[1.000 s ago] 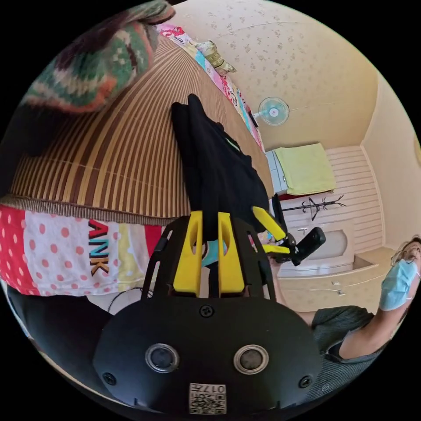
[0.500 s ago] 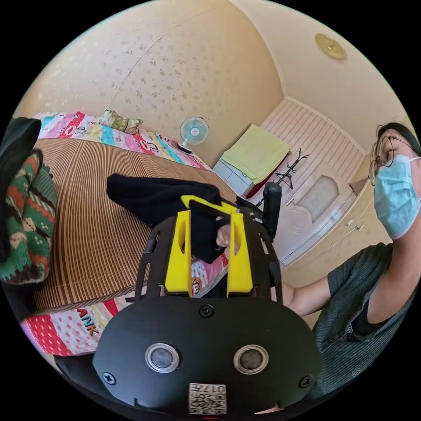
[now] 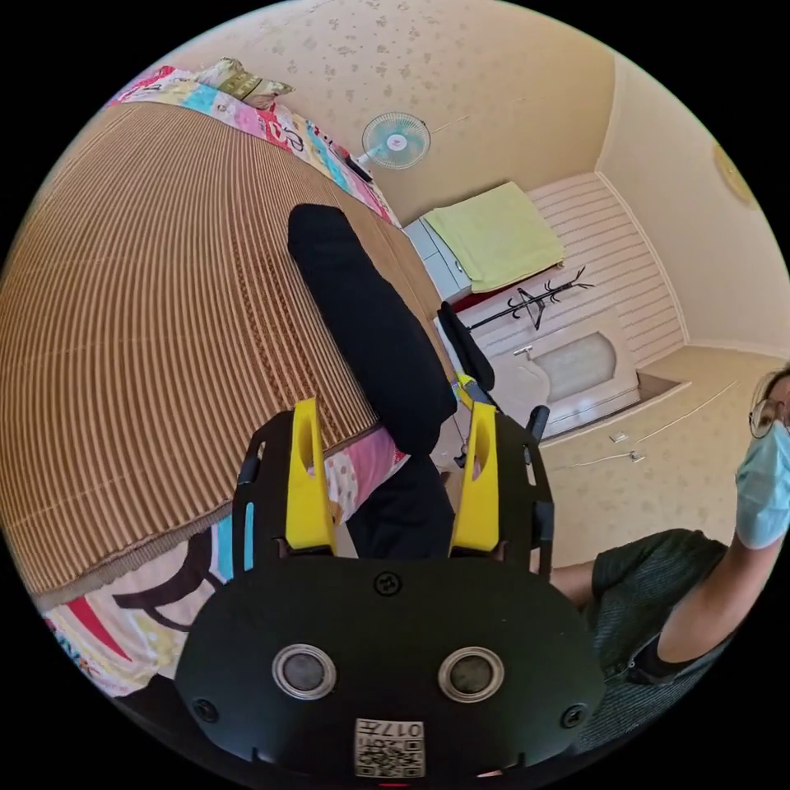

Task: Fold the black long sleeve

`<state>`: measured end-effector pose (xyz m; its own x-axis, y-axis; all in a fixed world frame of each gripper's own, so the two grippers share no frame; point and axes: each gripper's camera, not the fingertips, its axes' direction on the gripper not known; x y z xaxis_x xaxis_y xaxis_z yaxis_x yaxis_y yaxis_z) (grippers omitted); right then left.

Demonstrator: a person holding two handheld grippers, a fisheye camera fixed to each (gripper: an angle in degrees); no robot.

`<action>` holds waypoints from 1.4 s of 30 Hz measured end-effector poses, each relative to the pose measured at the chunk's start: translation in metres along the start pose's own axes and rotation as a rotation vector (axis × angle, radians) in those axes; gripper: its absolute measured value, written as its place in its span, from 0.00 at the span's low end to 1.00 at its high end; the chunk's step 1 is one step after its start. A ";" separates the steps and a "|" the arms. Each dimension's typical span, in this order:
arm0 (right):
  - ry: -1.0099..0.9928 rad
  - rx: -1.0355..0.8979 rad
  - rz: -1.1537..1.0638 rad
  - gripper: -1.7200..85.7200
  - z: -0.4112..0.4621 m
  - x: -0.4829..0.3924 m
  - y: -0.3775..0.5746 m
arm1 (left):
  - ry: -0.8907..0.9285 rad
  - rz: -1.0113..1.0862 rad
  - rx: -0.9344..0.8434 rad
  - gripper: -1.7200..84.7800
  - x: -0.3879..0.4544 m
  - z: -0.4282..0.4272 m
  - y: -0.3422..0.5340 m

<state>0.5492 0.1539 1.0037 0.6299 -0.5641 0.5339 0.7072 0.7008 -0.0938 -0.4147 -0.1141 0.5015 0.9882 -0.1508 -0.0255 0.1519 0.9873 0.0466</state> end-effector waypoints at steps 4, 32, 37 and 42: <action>-0.220 -0.133 -0.070 0.27 0.035 0.033 -0.048 | 0.024 -0.031 -0.103 0.30 -0.009 0.068 -0.053; -1.282 -0.462 -0.315 0.18 0.097 -0.400 -0.029 | -0.695 0.206 0.265 0.19 0.258 -0.510 0.080; -0.933 -0.644 -0.329 0.15 0.107 -0.505 0.001 | -0.894 -0.247 0.399 0.23 0.183 -0.675 0.146; -0.908 -0.607 -0.430 0.09 0.062 -0.424 0.056 | -0.637 -0.163 0.509 0.18 0.143 -0.640 0.303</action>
<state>0.3014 0.4594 0.8246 0.0143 -0.0131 0.9998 0.9977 0.0670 -0.0134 -0.2390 0.1954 -0.1276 0.7505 -0.4409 0.4922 0.1326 0.8302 0.5415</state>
